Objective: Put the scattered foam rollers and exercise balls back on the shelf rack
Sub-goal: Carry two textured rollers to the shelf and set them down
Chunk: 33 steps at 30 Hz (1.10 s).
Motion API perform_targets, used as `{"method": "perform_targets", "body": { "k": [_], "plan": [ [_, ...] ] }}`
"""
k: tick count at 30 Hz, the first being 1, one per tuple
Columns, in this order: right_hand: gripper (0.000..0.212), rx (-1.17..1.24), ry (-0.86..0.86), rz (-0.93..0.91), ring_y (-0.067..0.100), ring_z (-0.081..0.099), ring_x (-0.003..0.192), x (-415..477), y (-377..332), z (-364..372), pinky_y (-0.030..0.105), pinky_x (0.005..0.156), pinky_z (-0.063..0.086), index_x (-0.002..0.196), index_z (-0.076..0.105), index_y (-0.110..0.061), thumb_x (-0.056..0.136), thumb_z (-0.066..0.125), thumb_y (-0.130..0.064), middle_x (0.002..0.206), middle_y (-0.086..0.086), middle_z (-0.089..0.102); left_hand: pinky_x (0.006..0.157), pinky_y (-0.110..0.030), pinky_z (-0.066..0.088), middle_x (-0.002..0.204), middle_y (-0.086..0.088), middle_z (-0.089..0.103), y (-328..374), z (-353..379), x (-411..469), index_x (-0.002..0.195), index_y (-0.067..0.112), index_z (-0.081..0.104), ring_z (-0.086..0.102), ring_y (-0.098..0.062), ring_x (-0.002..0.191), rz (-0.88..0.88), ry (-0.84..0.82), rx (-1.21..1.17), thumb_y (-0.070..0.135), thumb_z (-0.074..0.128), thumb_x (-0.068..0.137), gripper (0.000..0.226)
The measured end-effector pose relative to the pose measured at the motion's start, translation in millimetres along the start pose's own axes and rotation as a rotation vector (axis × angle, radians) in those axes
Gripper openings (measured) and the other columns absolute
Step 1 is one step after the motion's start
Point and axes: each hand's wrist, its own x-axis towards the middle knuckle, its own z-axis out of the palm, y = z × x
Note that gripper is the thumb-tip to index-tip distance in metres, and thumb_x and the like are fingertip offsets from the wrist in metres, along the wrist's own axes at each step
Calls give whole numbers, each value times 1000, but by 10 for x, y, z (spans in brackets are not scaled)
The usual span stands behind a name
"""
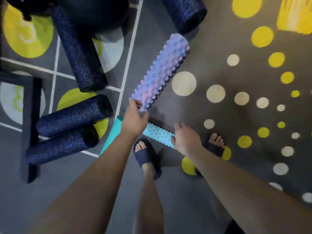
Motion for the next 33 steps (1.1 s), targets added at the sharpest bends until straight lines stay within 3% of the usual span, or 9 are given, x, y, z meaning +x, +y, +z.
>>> {"method": "perform_targets", "body": {
  "k": [8, 11, 13, 16, 21, 23, 25, 29, 33],
  "plan": [
    [110, -31, -196, 63, 34, 46, 129, 1421, -204, 1955, 48, 104, 41, 156, 18, -12, 75, 83, -47, 144, 13, 43, 123, -52, 23, 159, -25, 23, -1258, 1260, 1233, 153, 8, 27, 21, -46, 148, 99, -42, 392, 52, 82, 78, 103],
    [102, -107, -164, 68, 37, 48, 125, 1570, -100, 2239, 50, 103, 42, 154, 19, -14, 76, 83, -32, 145, 13, 40, 125, -57, 5, 168, -25, 4, -1266, 1437, 1598, 161, 13, 7, 1, -43, 156, 33, -37, 459, 65, 85, 66, 133],
    [99, -108, -152, 67, 39, 49, 121, 1596, -27, 2192, 52, 96, 44, 150, 25, -14, 73, 85, -34, 142, 14, 39, 121, -60, 17, 167, -23, 11, -1208, 1457, 1800, 162, 18, -1, 15, -44, 153, -41, 1, 492, 59, 90, 62, 142],
    [100, -74, -131, 92, 39, 45, 118, 1419, 113, 1908, 52, 90, 48, 142, 30, -13, 65, 89, -42, 136, 12, 37, 109, -62, 36, 157, -21, 28, -1134, 1319, 1809, 163, 24, -11, 35, -46, 139, -105, -8, 532, 44, 94, 67, 143],
    [84, -145, -175, 131, 39, 42, 117, 665, 308, 931, 52, 86, 49, 134, 33, -13, 70, 86, -28, 129, 10, 37, 115, -60, 29, 156, -24, 25, -662, 810, 1091, 164, 25, -3, 27, -50, 142, -137, -169, 316, 52, 88, 70, 133],
    [73, -162, -153, 210, 40, 42, 123, 121, 378, 558, 51, 92, 49, 138, 35, -12, 80, 78, -26, 133, 11, 38, 119, -53, 32, 155, -23, 38, -343, 419, 692, 162, 23, 21, 39, -45, 140, -195, -285, 138, 61, 85, 63, 123],
    [81, -110, -72, 356, 39, 40, 132, -531, 372, 121, 49, 100, 47, 139, 38, -14, 74, 80, -34, 141, 11, 40, 105, -47, 51, 135, -15, 66, 66, -73, 301, 133, 19, 63, 65, -30, 116, -344, -370, -192, 62, 84, 44, 101],
    [99, 501, 99, 702, 34, 57, 118, -1987, 150, -1062, 36, 87, 48, 131, 50, -12, 48, 80, -58, 127, 12, 55, 73, -36, 60, 94, -8, 79, 955, -1198, -780, 99, 8, 78, 73, -23, 78, -438, -577, -372, 35, 91, 57, 51],
    [90, 996, 415, 899, 27, 70, 97, -3206, 95, -2225, 33, 77, 56, 111, 62, -18, 35, 70, -66, 104, 4, 70, 77, -35, 61, 95, -1, 81, 1929, -2058, -1890, 99, 17, 80, 76, -22, 88, -244, -626, -328, 35, 87, 57, 47]
  ]
}}
